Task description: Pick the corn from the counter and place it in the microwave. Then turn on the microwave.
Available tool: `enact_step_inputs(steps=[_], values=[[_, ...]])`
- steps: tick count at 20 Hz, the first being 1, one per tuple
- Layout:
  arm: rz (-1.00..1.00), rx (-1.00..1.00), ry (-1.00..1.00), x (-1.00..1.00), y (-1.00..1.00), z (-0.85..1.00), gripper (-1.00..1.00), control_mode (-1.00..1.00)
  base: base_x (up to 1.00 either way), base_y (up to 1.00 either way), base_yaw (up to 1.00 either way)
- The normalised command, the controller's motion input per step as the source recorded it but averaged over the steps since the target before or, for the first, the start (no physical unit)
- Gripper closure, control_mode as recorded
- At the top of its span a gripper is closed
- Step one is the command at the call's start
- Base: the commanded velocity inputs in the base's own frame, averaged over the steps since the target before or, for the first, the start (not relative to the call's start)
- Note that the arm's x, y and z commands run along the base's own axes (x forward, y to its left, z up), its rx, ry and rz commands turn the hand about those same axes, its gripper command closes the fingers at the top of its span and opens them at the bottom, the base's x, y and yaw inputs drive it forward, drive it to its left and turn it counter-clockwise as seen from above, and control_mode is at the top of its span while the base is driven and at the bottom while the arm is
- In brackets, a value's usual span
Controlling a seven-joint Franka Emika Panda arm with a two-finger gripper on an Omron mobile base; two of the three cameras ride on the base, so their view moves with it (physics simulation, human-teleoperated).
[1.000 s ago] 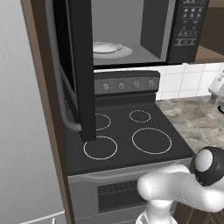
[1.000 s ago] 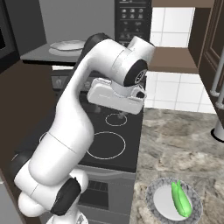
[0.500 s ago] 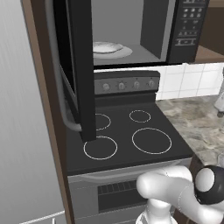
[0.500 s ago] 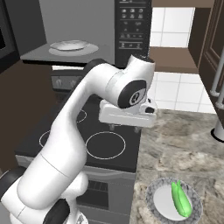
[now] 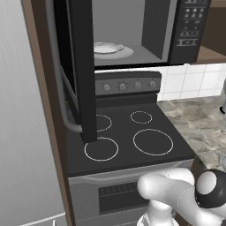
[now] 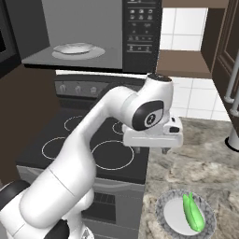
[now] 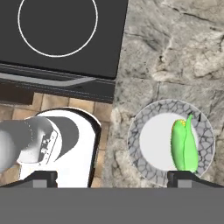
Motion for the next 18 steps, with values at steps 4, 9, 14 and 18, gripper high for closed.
enact_step_inputs(steps=[4, 9, 14, 18], values=[[-0.02, -0.05, 0.04, 0.00, -0.53, -0.50, -1.00, -1.00, 0.00, 0.00, 0.00], [0.00, -0.02, 0.02, 0.00, -0.57, -0.53, -1.00, -1.00, 0.00, 0.00, 0.00], [0.00, -0.04, 0.00, 0.00, -0.52, -0.47, -1.00, -1.00, 0.00, 0.00, 0.00], [0.00, -0.05, 0.00, 0.00, -0.44, -0.39, -1.00, -1.00, 0.00, 0.00, 0.00]])
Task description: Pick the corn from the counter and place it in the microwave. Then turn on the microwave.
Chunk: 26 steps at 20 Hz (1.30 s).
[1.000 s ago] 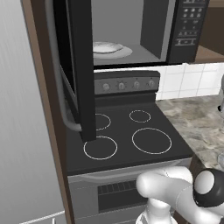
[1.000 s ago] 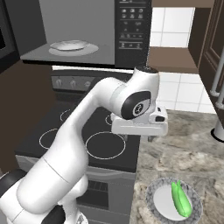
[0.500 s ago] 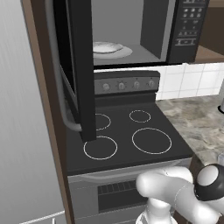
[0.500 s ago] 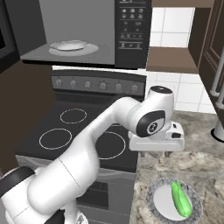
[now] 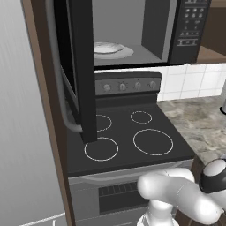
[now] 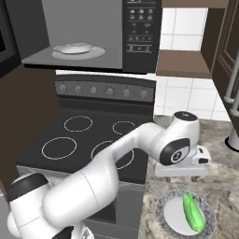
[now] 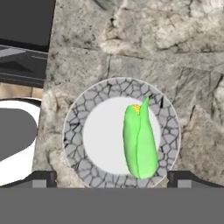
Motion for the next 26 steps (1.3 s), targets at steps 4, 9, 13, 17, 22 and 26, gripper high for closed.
enact_step_inputs(steps=[4, 9, 13, 17, 22, 26], values=[[0.00, -0.04, 0.00, -0.01, -0.39, -0.40, -1.00, -1.00, 0.00, 0.00, 0.00], [0.00, -0.02, 0.00, -0.07, -0.27, -0.41, -1.00, -1.00, 0.00, 0.00, 0.00], [0.00, 0.00, 0.00, -0.10, -0.15, -0.38, -1.00, -1.00, 0.00, 0.00, 0.00], [0.00, 0.00, 0.00, -0.21, -0.05, -0.29, -1.00, -1.00, 0.00, 0.00, 0.00], [0.00, 0.00, 0.00, -0.10, -0.05, -0.29, -1.00, -1.00, 0.00, 0.00, 0.00], [0.00, 0.00, 0.00, 0.00, -0.07, -0.34, -1.00, -1.00, 0.00, 0.00, 0.00]])
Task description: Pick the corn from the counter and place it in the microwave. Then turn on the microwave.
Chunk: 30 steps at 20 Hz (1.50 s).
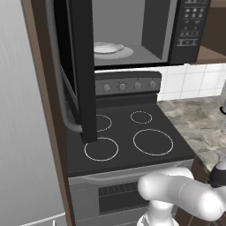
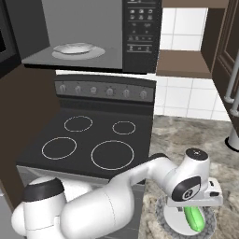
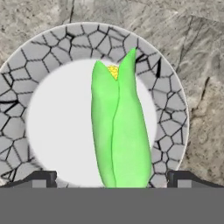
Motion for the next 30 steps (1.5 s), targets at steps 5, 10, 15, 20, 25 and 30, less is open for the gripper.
enact_step_inputs(steps=[5, 10, 15, 20, 25, 30], values=[[0.00, 0.00, 0.00, 0.00, -0.07, -0.36, -1.00, -1.00, 0.00, 0.00, 0.00], [0.00, 0.00, 0.00, 0.00, -0.07, -0.31, -1.00, -1.00, 0.00, 0.00, 0.00], [0.00, 0.00, 0.00, 0.00, -0.05, -0.31, -1.00, -1.00, 0.00, 0.00, 0.00], [0.00, 0.00, 0.00, 0.00, 0.00, -0.26, 1.00, -1.00, 0.00, 0.00, 0.00], [0.00, -0.04, 0.00, 0.00, 0.04, -0.08, 1.00, -1.00, 0.00, 0.00, 0.00], [0.00, -0.07, 0.00, -0.10, 0.35, 0.10, 1.00, -1.00, 0.00, 0.00, 0.00]])
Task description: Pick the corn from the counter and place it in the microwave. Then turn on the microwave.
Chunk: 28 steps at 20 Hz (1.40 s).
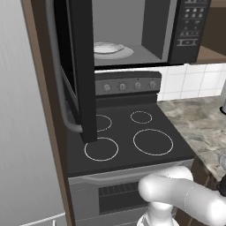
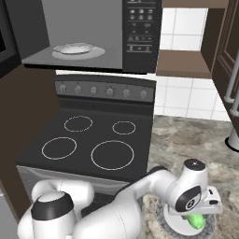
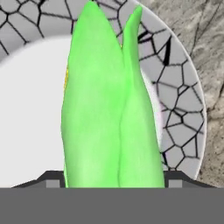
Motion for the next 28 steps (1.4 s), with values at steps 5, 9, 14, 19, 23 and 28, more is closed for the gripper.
enact_step_inputs(steps=[5, 9, 14, 19, 23, 28], values=[[0.00, -0.09, -0.07, -0.43, 0.71, 0.80, 1.00, -1.00, 0.00, 0.00, 0.00], [0.00, -0.05, -0.06, -0.46, 0.71, 1.00, 1.00, -1.00, 0.00, 0.00, 0.00], [0.00, -0.01, 0.00, -0.33, 0.92, 0.92, 1.00, -1.00, 0.00, 0.00, 0.00], [0.01, 0.00, -0.03, -0.02, 1.00, 0.64, 1.00, -1.00, 0.00, 0.00, 0.00], [0.06, 0.00, -0.12, 0.00, 0.95, 0.61, 1.00, -1.00, 0.00, 0.00, 0.00], [0.09, 0.00, -0.15, 0.03, 0.73, 0.65, 1.00, -1.00, 0.00, 0.00, 0.00]])
